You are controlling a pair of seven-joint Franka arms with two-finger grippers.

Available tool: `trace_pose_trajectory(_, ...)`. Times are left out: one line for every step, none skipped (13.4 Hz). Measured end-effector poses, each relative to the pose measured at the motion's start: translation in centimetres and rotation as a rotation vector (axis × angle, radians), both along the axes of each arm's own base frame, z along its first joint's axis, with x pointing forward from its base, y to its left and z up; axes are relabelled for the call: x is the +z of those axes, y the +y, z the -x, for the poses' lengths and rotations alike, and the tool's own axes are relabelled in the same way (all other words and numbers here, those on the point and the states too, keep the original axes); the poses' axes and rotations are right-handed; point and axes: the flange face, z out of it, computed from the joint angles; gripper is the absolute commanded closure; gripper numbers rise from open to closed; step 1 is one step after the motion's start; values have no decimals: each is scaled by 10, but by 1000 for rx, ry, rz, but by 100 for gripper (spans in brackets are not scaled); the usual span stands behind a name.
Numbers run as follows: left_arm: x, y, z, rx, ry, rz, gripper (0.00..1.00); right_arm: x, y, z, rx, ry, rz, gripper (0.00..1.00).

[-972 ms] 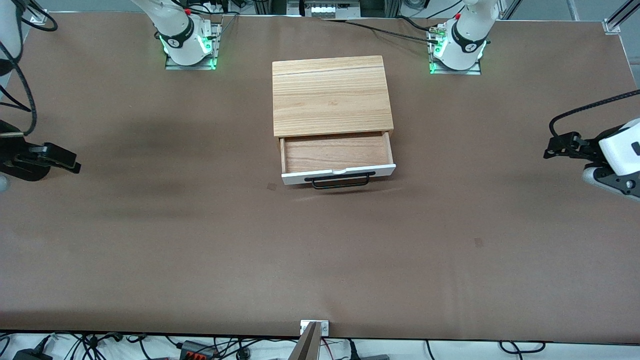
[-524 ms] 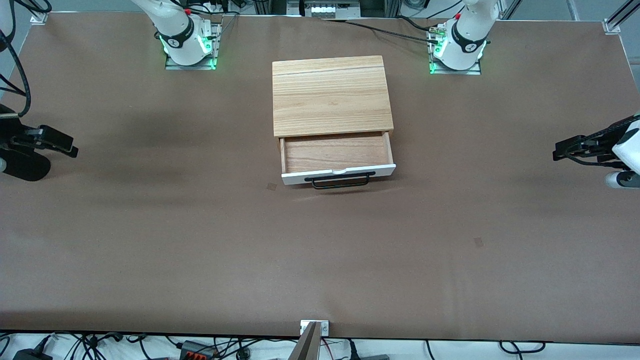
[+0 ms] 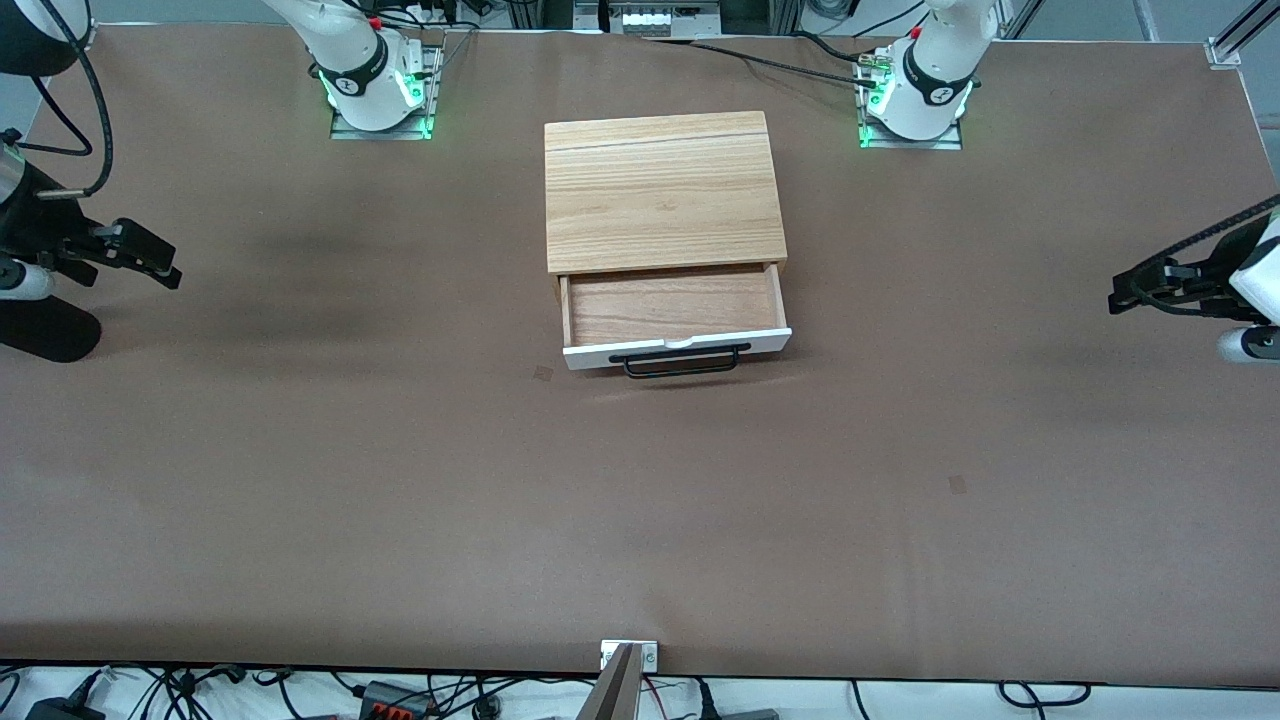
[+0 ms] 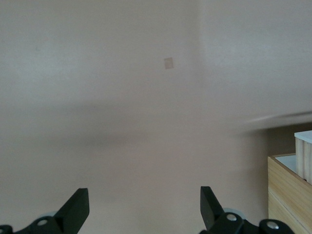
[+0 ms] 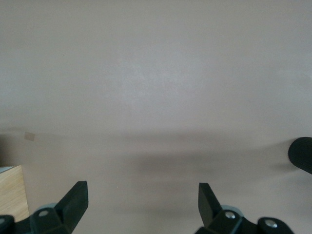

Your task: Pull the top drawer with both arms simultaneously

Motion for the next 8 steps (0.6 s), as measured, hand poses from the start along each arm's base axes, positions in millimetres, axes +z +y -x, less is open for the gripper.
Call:
trace_pose_trajectory(2, -10, 0, -5, -6, -14, 0, 3, 0, 1, 0, -2, 0, 0)
trace_pose_trajectory(3, -14, 0, 4, -18, -25, 0, 5, 0, 3, 0, 6, 0, 0)
trace_pose_trajectory(4, -14, 1, 23, -32, -15, 0, 6, 0, 5, 1, 21, -1, 0)
trace_pose_trajectory(2, -5, 4, 40, -43, 9, 0, 5, 0, 7, 5, 39, -1, 0)
trace_pose_trajectory(-2, 8, 11, 45, -49, 26, 0, 4, 0, 9, 11, 55, -1, 0)
trace_pose_trajectory(-6, 20, 20, 46, -57, 35, 0, 4, 0, 9, 13, 61, -1, 0)
trace_pose_trajectory(-9, 26, 31, 45, -61, 41, 0, 4, 0, 10, 13, 62, -1, 0)
trace_pose_trajectory(-8, 25, 41, 40, -61, 43, 0, 4, 1, 9, 14, 61, -1, 0)
